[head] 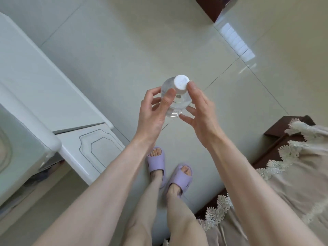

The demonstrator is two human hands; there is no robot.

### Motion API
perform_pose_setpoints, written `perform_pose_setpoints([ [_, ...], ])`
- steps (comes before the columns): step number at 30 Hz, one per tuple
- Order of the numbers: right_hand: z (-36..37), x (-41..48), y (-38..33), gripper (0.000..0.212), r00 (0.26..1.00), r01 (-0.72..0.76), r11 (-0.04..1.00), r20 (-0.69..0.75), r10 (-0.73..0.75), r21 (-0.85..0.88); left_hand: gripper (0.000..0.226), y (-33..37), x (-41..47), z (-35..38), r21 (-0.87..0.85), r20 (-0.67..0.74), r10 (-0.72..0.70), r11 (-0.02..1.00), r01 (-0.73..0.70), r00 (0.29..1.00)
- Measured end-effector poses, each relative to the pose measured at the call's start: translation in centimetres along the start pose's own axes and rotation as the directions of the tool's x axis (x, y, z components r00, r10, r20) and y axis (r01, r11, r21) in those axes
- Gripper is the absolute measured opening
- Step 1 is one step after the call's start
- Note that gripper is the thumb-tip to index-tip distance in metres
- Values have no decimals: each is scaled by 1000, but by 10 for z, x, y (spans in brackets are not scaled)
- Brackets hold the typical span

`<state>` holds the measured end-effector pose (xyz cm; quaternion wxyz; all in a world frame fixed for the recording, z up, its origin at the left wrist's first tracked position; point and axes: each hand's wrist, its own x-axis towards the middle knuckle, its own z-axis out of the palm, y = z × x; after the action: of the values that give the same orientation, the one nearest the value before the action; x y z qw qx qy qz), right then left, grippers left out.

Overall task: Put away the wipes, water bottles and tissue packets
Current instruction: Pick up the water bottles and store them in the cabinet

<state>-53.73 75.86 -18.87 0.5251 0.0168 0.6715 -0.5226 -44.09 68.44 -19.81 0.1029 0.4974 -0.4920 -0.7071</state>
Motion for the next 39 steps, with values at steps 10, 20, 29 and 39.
perform_pose_setpoints([
  [10,-14,-83,31,43,991,71,995,-120,-63,68,48,-14,-73,4,47,161,15,999,-23,987],
  [20,17,-221,106,30,967,175,972,-210,-141,154,52,-54,-203,-47,90,275,44,993,-71,960],
  [29,51,-313,185,22,953,172,959,-285,-104,226,53,-111,-293,-97,136,327,-19,990,-27,945],
  [39,150,-344,278,38,945,98,951,-328,3,293,54,-166,-330,-213,157,380,-101,987,44,920],
])
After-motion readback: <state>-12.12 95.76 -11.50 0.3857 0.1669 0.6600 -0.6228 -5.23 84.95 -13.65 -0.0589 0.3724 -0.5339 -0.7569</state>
